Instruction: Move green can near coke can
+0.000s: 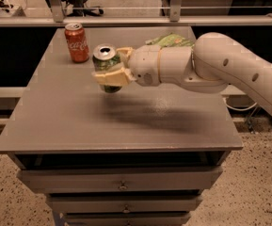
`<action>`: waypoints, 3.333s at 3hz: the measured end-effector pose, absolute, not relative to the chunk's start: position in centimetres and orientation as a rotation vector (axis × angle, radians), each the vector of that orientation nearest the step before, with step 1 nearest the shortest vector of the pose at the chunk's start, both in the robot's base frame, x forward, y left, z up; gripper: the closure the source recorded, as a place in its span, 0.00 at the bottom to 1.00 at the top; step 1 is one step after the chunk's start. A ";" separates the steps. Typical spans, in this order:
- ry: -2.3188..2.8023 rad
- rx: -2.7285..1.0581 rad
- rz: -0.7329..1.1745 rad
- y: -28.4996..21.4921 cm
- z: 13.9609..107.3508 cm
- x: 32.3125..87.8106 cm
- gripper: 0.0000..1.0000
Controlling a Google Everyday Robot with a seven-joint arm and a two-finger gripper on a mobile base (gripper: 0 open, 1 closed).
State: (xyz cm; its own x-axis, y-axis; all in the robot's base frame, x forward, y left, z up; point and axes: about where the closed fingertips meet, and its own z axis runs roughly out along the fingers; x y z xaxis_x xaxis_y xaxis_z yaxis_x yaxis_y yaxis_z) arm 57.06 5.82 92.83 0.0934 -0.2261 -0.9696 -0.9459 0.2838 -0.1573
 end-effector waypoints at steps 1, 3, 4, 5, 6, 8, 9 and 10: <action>1.380 -1.164 0.711 5.2 93.2 63.4 1.00; 1.426 -1.089 0.697 6.2 91.7 72.1 1.00; 1.436 -1.027 0.725 7.1 90.5 74.9 1.00; 1.433 -0.985 0.760 8.5 90.4 76.4 1.00; 1.437 -0.954 0.804 9.9 90.5 77.2 1.00; 1.478 -0.956 0.848 11.5 89.2 77.6 0.59; 1.480 -0.953 0.863 11.8 88.8 77.6 0.28; 1.467 -0.962 0.882 12.2 88.9 77.2 0.05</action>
Offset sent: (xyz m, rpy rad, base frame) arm 0.1809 -0.0118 0.0016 -0.0047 -0.0520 -0.1543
